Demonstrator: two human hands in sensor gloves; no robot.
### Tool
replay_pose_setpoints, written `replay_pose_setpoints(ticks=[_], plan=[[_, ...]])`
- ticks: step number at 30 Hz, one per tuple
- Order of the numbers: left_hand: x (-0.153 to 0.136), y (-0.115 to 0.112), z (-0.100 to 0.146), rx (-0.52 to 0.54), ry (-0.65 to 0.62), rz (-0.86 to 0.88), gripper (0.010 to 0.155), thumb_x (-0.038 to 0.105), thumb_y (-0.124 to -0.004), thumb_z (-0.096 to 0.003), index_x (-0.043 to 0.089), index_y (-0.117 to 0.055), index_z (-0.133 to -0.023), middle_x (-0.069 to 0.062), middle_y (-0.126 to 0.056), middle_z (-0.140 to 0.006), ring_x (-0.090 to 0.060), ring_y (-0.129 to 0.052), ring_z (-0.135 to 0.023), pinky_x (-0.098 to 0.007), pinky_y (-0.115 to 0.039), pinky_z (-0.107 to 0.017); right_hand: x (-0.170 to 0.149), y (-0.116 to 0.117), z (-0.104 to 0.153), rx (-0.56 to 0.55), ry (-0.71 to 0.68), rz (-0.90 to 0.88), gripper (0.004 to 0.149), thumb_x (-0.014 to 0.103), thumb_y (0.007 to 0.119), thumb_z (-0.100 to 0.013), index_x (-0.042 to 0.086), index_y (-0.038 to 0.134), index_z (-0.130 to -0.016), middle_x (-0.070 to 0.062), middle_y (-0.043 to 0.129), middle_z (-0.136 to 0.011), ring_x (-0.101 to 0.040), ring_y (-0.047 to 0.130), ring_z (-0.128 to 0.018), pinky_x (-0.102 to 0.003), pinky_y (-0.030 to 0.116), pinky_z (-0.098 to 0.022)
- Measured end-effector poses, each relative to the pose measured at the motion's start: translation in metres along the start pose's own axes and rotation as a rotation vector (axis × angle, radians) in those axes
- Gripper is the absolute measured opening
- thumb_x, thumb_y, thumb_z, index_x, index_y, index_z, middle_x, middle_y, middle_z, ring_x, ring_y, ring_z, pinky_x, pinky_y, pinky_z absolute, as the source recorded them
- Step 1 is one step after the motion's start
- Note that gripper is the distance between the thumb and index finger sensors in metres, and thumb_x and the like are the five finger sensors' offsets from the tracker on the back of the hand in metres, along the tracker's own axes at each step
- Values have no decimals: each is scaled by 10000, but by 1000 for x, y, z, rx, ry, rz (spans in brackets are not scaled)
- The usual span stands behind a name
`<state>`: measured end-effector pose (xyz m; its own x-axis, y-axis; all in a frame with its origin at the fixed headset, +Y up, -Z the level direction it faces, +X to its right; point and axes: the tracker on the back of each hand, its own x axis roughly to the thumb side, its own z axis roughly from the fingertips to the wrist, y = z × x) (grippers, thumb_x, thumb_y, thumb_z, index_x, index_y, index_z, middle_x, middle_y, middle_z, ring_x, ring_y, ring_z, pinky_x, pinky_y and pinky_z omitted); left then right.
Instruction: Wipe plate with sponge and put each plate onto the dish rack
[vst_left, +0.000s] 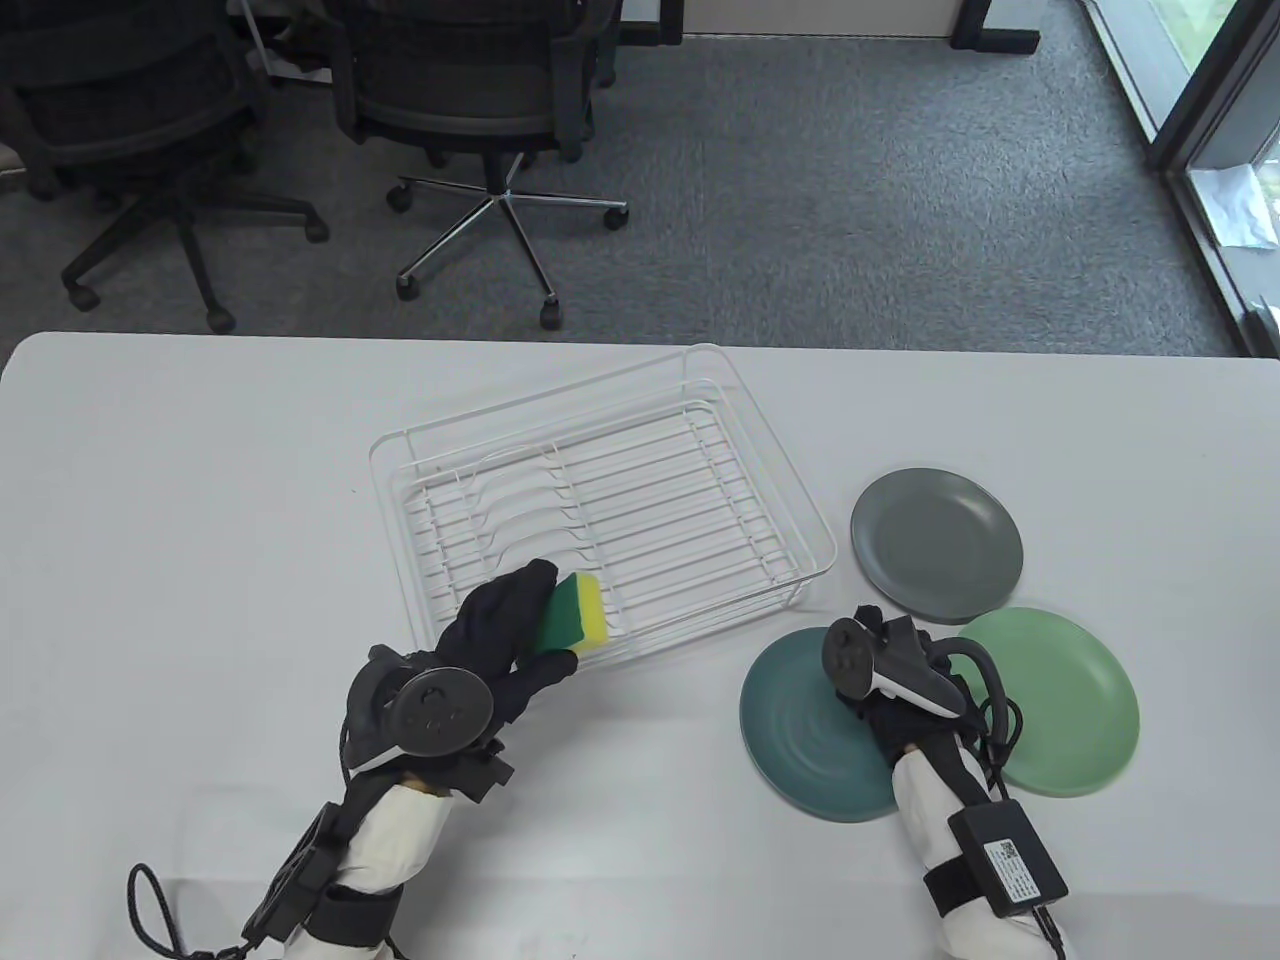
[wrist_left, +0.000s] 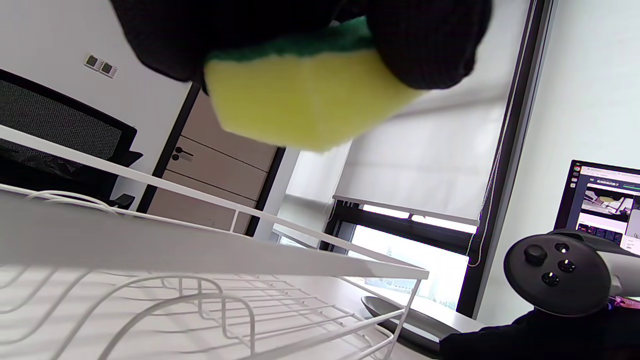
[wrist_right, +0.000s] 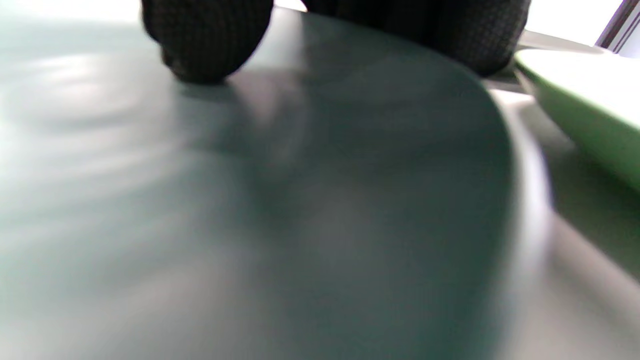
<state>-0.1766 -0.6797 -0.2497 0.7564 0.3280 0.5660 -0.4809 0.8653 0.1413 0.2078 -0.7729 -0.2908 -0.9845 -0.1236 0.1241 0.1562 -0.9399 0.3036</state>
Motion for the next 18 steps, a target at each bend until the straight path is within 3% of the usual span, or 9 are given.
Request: replay_pose_setpoints(ticks=[4, 10, 13, 18], plan=[[0, 1, 0, 2, 8, -4, 800, 452, -798, -478, 28, -600, -1127, -214, -784, -1068, -447, -846, -919, -507, -779, -673, -3, -7, 3, -74, 9, -27, 728, 338, 716, -509, -9, 475, -1102, -265, 697, -931, -395, 749, -750, -532, 712, -603], [-4, 2, -1, 7, 33, -3, 798, 451, -799, -478, 29, -602, -1127, -215, -787, -1065, -448, -847, -917, -507, -780, -672, -17, -29, 16, -344, 14, -143, 466, 282, 760, -480, 155, 724, -927, -100, 884, -729, -203, 926, -508, -307, 877, -383], [-6, 4, -3, 23, 42, 0, 796, 449, -798, -479, 29, -603, -1126, -213, -788, -1066, -449, -846, -917, -506, -780, -672, -25, -37, 22, -404, -27, -347, 407, 254, 784, -465, 168, 780, -863, -108, 915, -686, -225, 943, -451, -306, 882, -328], [-5, 8, -8, 60, 61, -5, 793, 441, -799, -481, 27, -599, -1127, -216, -781, -1068, -453, -840, -919, -508, -777, -673, -27, -51, 30, -439, -75, -403, 391, 248, 794, -462, 165, 802, -844, -120, 928, -676, -235, 952, -439, -298, 889, -309]])
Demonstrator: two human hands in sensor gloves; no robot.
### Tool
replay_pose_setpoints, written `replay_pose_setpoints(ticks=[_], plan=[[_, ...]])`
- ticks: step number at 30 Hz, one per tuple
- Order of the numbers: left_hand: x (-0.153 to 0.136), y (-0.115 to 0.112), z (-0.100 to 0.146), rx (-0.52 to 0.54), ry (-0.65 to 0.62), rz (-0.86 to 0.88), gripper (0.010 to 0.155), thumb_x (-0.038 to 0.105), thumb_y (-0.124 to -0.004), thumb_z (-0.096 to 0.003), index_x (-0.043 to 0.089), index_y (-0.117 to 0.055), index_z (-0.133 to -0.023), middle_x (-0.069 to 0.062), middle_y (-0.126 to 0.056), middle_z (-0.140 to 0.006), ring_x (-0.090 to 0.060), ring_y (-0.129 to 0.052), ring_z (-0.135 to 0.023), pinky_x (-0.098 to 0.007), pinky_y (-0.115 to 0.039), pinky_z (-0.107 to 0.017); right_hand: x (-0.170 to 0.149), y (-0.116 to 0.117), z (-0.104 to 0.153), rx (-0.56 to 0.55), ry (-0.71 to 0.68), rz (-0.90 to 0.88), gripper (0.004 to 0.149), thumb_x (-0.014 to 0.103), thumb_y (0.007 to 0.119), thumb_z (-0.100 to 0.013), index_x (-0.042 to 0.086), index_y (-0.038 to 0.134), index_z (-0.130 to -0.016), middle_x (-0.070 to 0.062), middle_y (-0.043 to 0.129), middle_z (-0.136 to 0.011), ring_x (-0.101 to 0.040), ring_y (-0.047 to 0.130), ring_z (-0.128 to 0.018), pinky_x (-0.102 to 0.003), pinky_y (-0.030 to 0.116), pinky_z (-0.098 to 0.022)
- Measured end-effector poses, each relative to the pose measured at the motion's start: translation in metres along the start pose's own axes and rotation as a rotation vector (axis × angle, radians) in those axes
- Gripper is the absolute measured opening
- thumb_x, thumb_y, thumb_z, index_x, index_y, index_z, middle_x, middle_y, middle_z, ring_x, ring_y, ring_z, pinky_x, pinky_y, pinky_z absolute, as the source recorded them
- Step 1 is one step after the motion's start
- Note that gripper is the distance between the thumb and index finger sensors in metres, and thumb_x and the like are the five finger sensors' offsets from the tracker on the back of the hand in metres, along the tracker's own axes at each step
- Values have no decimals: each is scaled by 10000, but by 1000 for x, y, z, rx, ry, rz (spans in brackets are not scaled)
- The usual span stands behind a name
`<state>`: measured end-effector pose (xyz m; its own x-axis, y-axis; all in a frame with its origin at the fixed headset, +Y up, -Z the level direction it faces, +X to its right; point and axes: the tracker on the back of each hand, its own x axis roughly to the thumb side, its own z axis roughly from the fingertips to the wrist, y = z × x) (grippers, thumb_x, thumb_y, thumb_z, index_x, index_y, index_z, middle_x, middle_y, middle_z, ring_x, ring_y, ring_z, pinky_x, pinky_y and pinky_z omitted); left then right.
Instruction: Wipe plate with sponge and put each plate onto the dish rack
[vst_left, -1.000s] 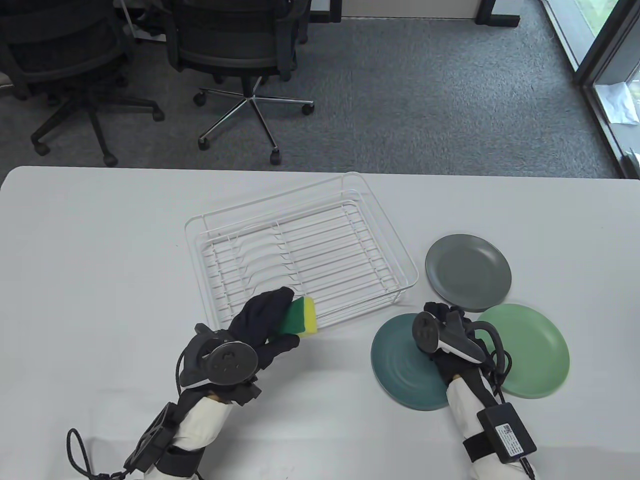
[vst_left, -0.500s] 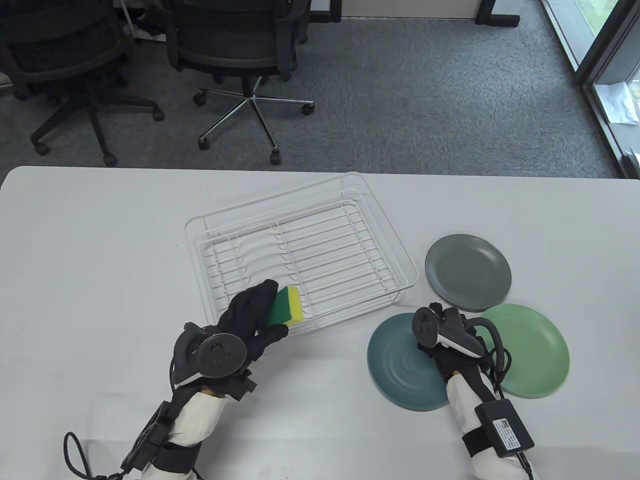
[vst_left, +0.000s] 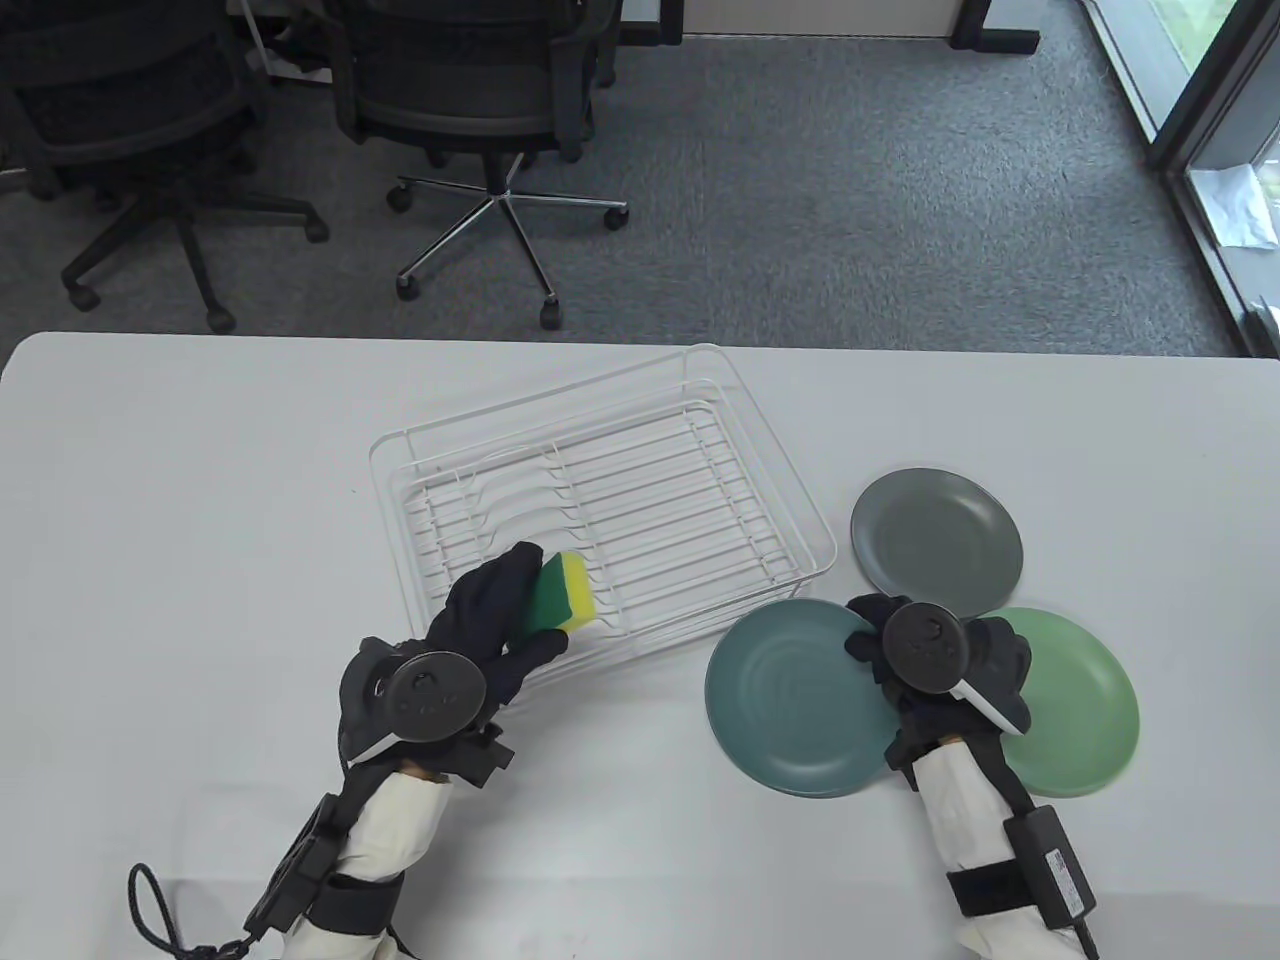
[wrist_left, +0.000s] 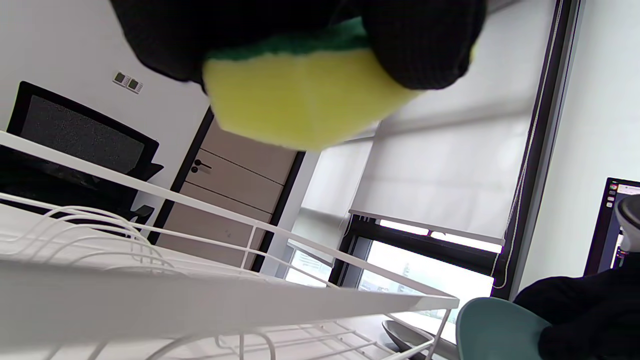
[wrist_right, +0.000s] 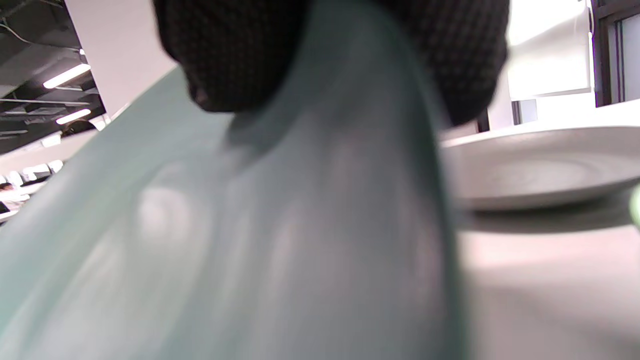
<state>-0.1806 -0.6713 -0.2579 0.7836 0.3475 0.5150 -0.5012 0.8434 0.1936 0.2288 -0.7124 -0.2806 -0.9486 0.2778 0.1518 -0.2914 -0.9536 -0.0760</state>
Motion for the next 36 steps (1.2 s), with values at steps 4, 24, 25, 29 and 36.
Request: replay_pose_setpoints(ticks=[4, 24, 25, 29, 36], plan=[[5, 4, -5, 33, 4, -3, 793, 441, -799, -483, 22, -600, -1127, -222, -778, -1068, -458, -834, -918, -513, -770, -673, 4, -13, 0, -42, -8, -107, 388, 251, 804, -461, 165, 814, -839, -122, 933, -671, -236, 955, -437, -296, 892, -305], [95, -5, -35, 77, -205, -461, 778, 474, -807, -471, 49, -654, -1105, -188, -824, -1038, -433, -858, -904, -505, -781, -665, 69, -56, -13, -412, 63, -490, 400, 219, 786, -533, 24, 770, -883, -196, 950, -661, -222, 1051, -394, -211, 951, -226], [97, -7, -36, 76, -209, -456, 775, 474, -807, -471, 53, -655, -1104, -187, -827, -1036, -434, -857, -906, -508, -779, -667, 72, -57, -14, -410, 51, -504, 404, 215, 778, -540, 8, 762, -886, -206, 949, -664, -228, 1058, -404, -213, 955, -224], [107, -14, -40, 48, -228, -454, 763, 474, -810, -471, 67, -664, -1099, -179, -827, -1038, -435, -850, -913, -515, -772, -672, 86, -55, -18, -339, -38, -641, 423, 210, 753, -563, -35, 721, -905, -235, 929, -704, -261, 1059, -459, -241, 967, -266], [125, -17, -49, 35, -213, -560, 749, 473, -798, -481, 80, -649, -1100, -179, -819, -1045, -445, -842, -920, -529, -765, -674, 98, -47, -21, -209, -206, -797, 473, 193, 721, -583, -65, 624, -968, -312, 829, -823, -363, 992, -569, -339, 930, -358]])
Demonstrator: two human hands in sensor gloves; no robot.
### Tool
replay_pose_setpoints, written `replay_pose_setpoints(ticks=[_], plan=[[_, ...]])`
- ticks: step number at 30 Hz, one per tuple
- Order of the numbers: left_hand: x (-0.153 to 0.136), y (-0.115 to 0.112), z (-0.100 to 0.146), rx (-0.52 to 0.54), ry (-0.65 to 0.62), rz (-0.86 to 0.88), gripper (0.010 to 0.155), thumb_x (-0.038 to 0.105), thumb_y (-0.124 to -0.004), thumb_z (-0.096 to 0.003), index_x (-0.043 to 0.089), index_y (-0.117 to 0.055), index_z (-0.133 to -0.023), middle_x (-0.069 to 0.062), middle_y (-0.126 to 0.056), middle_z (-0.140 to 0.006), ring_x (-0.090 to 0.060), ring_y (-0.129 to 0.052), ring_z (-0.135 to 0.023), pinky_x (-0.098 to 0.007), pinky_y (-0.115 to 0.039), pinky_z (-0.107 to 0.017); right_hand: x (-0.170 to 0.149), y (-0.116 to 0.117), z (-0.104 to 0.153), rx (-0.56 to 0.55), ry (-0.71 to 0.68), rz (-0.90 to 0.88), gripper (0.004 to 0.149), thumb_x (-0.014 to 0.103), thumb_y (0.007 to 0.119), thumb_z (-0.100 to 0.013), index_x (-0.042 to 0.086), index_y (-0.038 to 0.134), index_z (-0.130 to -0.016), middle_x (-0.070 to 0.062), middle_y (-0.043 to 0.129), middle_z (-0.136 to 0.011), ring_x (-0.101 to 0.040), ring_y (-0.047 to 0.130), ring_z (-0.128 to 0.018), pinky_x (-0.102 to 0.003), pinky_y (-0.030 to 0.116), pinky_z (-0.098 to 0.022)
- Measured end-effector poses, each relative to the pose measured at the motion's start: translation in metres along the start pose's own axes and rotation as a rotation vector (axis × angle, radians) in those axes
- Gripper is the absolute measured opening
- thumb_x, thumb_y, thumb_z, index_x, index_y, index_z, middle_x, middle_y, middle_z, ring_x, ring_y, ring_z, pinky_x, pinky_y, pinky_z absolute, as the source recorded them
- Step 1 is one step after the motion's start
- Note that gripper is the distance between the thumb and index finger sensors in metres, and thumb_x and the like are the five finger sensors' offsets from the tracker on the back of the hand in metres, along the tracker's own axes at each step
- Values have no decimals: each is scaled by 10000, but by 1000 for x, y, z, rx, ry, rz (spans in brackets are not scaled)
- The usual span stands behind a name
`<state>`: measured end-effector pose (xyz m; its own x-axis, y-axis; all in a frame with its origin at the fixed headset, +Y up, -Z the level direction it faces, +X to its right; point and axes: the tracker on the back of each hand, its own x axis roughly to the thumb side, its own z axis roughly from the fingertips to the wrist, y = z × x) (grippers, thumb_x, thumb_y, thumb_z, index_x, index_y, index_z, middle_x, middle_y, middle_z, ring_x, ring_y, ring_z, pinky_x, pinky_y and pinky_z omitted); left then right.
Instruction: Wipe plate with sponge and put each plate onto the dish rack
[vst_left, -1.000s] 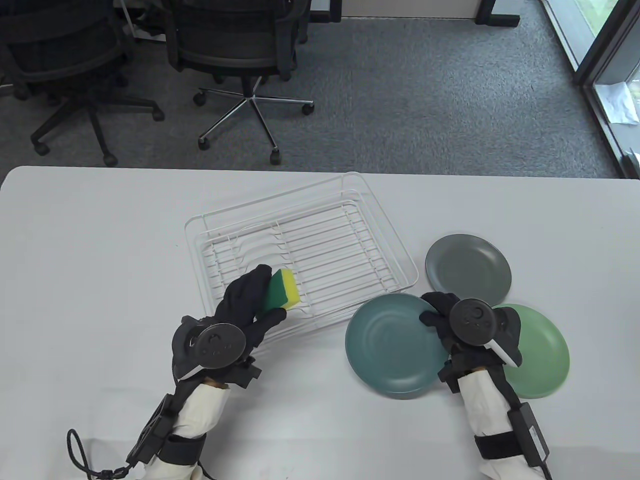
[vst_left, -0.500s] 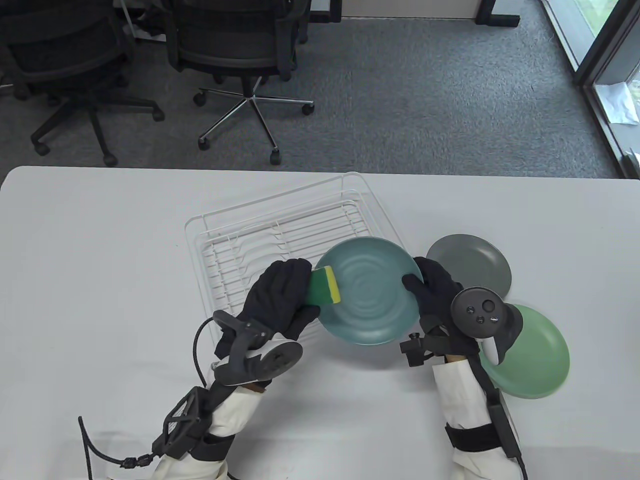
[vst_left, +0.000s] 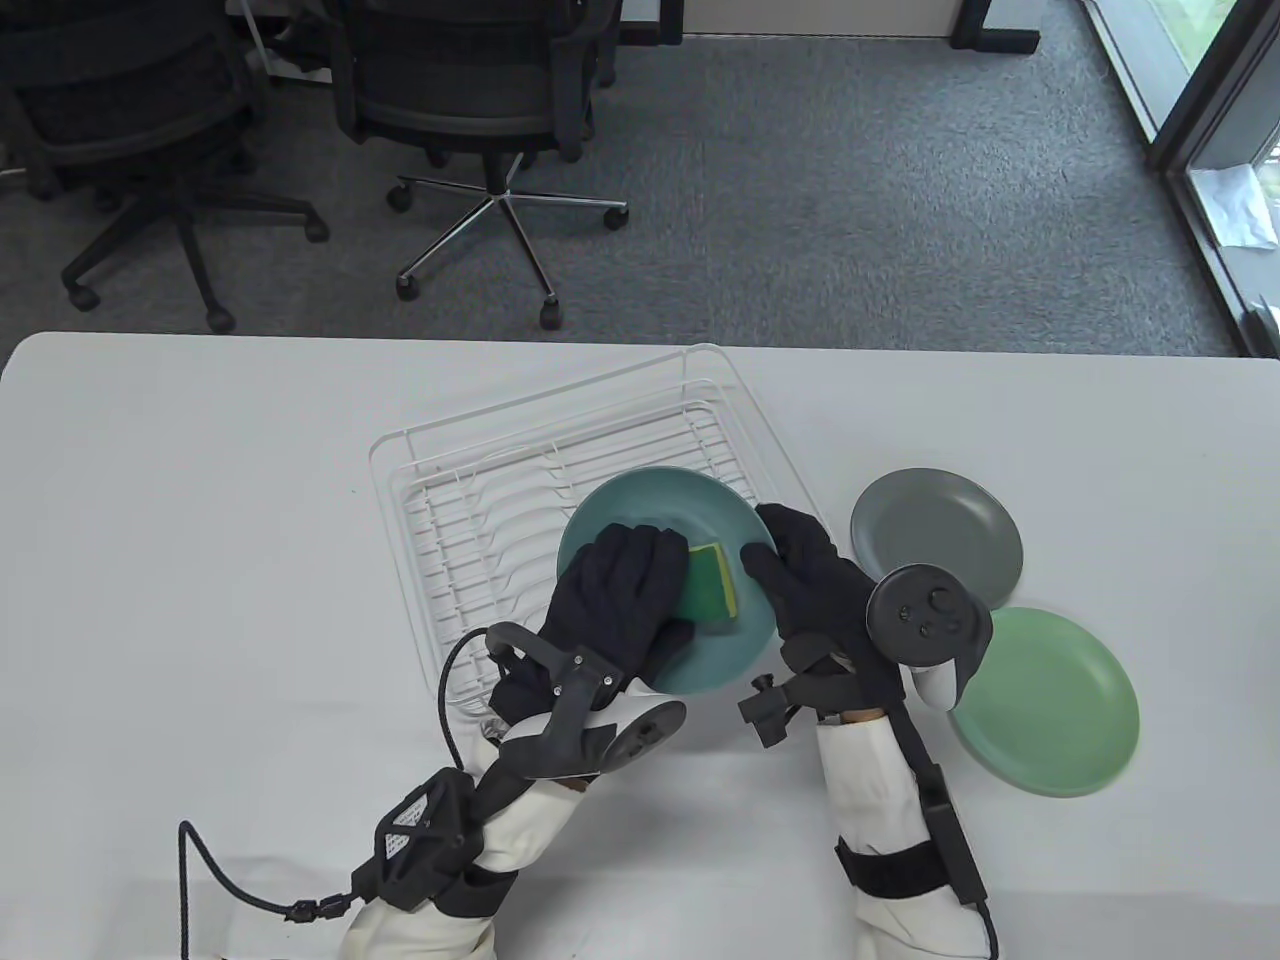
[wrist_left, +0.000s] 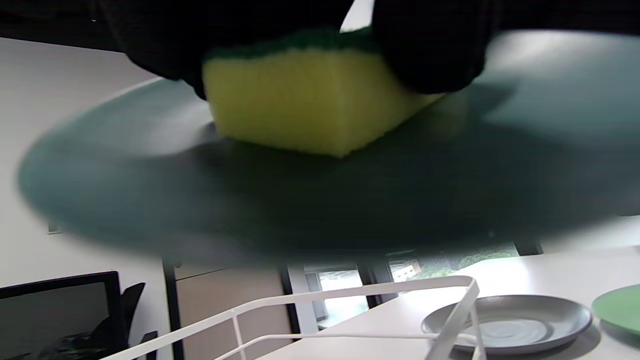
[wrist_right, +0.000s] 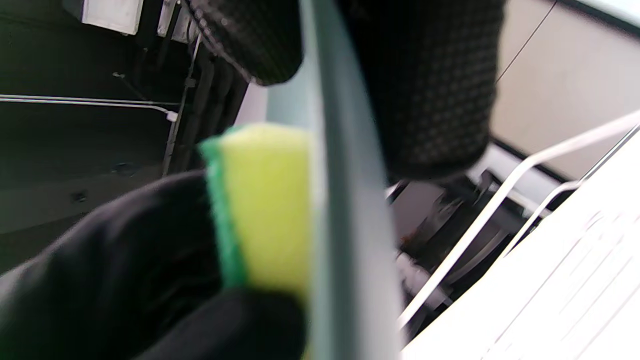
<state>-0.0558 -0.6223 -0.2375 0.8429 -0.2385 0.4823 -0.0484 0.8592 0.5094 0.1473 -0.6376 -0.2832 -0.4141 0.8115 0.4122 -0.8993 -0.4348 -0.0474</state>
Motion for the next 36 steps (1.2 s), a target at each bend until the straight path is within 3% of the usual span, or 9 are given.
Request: replay_pose_setpoints(ticks=[6, 12, 22, 28, 36], plan=[[-12, 3, -13, -56, 118, -80, 746, 465, -794, -488, 76, -643, -1106, -187, -813, -1053, -453, -837, -922, -539, -758, -675, -6, -1, 0, 35, 37, -135, 511, 186, 714, -590, -91, 580, -998, -349, 786, -865, -406, 964, -589, -371, 911, -378], [-25, -8, -5, -197, 165, -71, 751, 464, -798, -491, 82, -639, -1117, -183, -809, -1062, -455, -839, -925, -540, -764, -672, -18, -8, -1, 11, 104, -137, 512, 185, 712, -592, -102, 579, -995, -356, 784, -861, -409, 965, -579, -368, 914, -372], [-15, -5, 3, -393, 93, 77, 755, 475, -781, -506, 62, -643, -1122, -196, -810, -1064, -461, -842, -922, -540, -768, -668, -32, -1, 1, 3, 188, -250, 542, 180, 675, -613, -127, 498, -1022, -389, 707, -907, -450, 917, -641, -402, 893, -421], [0, -4, 2, -393, 13, 109, 721, 483, -780, -501, 90, -678, -1096, -172, -840, -1043, -439, -858, -919, -531, -775, -668, -24, 9, 1, 77, 143, -238, 590, 189, 701, -597, -141, 489, -1037, -417, 693, -918, -493, 902, -646, -439, 885, -430], [-5, -6, 6, -269, 81, 26, 736, 496, -748, -508, 78, -645, -1105, -178, -832, -1045, -447, -854, -915, -536, -773, -664, -17, 27, -1, 200, 89, -252, 626, 214, 708, -593, -161, 482, -1039, -429, 698, -912, -495, 907, -630, -428, 888, -425]])
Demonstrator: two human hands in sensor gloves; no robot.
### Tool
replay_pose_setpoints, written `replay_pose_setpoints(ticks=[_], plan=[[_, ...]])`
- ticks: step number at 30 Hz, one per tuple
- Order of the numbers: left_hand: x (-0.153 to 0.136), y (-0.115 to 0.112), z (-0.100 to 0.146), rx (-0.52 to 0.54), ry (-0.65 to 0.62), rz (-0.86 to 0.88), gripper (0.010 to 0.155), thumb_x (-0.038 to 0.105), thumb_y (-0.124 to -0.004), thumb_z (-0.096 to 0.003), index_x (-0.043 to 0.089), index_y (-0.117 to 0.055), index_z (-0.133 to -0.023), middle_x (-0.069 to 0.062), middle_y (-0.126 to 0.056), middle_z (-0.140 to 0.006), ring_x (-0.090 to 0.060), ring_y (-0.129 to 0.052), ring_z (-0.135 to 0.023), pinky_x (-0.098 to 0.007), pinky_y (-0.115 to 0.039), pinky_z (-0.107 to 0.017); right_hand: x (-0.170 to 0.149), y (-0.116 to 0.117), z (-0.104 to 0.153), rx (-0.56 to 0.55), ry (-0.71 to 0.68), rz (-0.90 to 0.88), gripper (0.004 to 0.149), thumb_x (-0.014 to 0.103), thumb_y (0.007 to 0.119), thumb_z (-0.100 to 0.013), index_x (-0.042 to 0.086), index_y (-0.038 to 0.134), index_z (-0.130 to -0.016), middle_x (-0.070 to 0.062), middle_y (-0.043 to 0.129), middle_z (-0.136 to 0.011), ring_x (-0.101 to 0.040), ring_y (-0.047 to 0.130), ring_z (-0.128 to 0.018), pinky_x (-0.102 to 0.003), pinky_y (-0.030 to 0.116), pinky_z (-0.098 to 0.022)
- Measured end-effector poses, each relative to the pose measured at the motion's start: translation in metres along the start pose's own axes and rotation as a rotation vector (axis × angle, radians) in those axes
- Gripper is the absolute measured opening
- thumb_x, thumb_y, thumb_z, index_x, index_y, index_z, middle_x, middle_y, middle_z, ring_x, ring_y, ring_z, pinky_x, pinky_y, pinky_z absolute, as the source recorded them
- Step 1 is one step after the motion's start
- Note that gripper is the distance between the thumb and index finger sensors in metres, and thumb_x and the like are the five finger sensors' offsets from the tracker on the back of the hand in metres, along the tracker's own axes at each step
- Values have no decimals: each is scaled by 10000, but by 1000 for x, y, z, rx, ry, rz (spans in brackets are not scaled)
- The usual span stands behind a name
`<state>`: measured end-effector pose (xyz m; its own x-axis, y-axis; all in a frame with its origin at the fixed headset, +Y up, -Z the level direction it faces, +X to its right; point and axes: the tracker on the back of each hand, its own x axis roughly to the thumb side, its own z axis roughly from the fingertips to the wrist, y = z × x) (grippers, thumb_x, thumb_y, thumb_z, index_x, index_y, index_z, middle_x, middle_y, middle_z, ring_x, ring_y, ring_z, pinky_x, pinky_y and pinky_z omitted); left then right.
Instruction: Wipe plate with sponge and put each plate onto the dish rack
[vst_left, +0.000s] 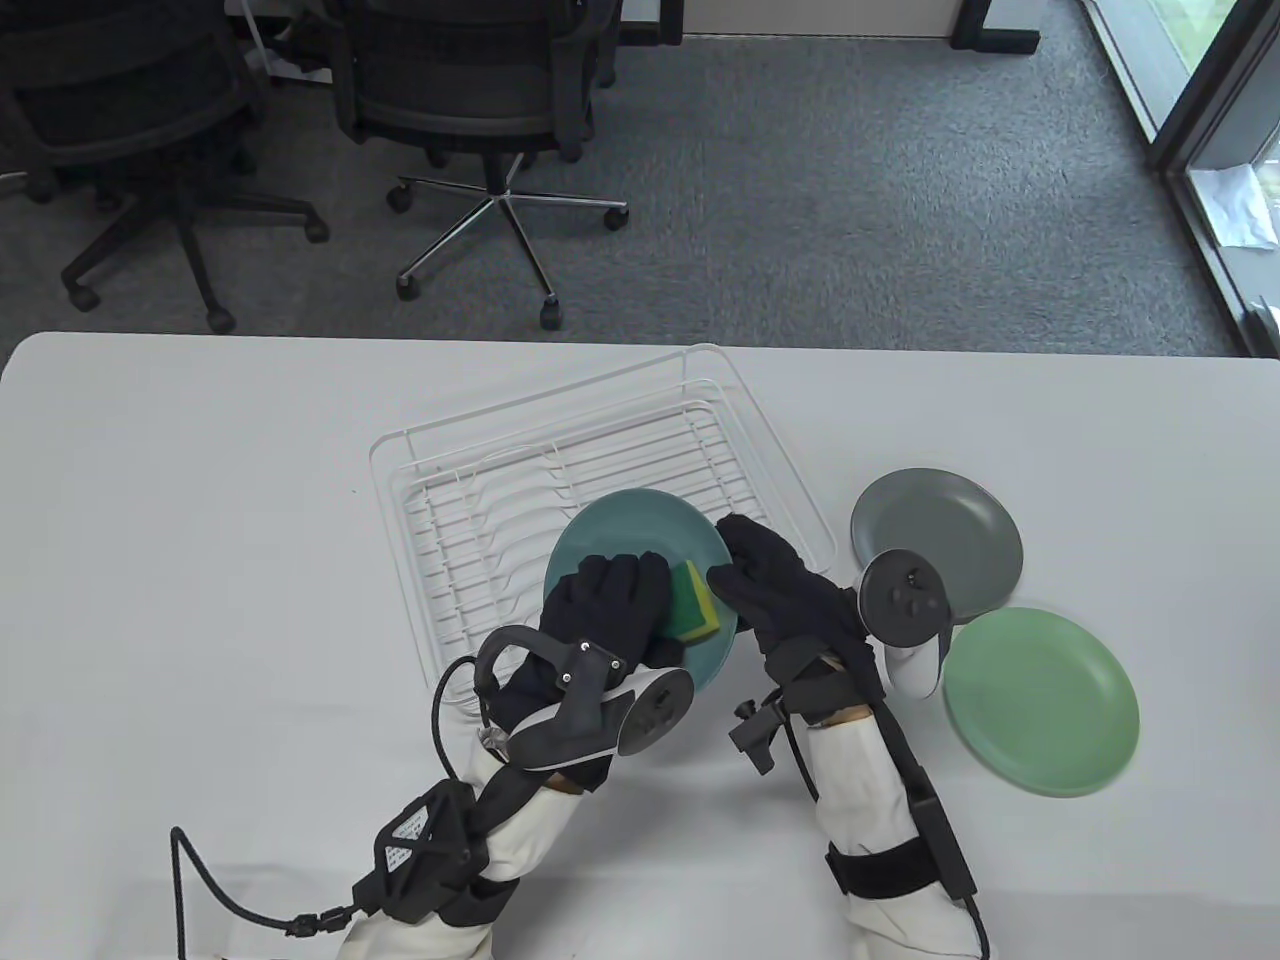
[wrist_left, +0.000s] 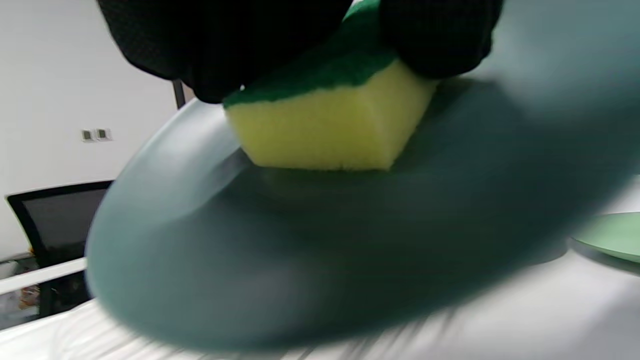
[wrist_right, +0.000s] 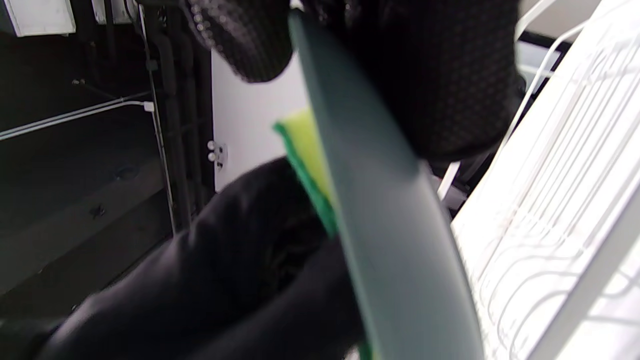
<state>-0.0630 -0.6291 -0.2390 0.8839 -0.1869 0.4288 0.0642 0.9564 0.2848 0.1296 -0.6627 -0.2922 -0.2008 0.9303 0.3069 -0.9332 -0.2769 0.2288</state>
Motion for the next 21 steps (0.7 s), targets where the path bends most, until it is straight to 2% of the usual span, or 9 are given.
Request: replay_pose_setpoints(ticks=[4, 8, 11, 21], plan=[[-13, -7, -1, 7, 85, -96, 735, 473, -745, -516, 67, -628, -1117, -192, -811, -1061, -468, -824, -935, -555, -749, -679, 3, 7, -1, 38, 3, 21, 616, 192, 703, -598, -170, 466, -1037, -436, 687, -912, -492, 906, -632, -424, 888, -429], [-28, -20, -4, -93, 137, -147, 737, 469, -745, -517, 67, -623, -1122, -187, -808, -1067, -474, -814, -944, -559, -742, -685, 2, 6, -1, 15, 19, 25, 613, 184, 698, -600, -175, 459, -1035, -442, 679, -914, -499, 900, -634, -426, 886, -431], [-31, -21, -5, -89, 130, -115, 733, 483, -760, -502, 67, -666, -1098, -176, -852, -1025, -447, -852, -915, -542, -763, -672, 0, 0, 0, -18, 30, 2, 613, 184, 692, -603, -176, 449, -1036, -443, 668, -921, -504, 895, -640, -431, 883, -438], [-15, -13, -3, -208, 0, -71, 733, 520, -772, -473, 89, -717, -1063, -132, -901, -972, -403, -895, -879, -516, -792, -664, -1, -14, 3, -102, 45, -6, 606, 180, 676, -609, -171, 434, -1039, -445, 642, -937, -519, 880, -666, -451, 876, -460]])
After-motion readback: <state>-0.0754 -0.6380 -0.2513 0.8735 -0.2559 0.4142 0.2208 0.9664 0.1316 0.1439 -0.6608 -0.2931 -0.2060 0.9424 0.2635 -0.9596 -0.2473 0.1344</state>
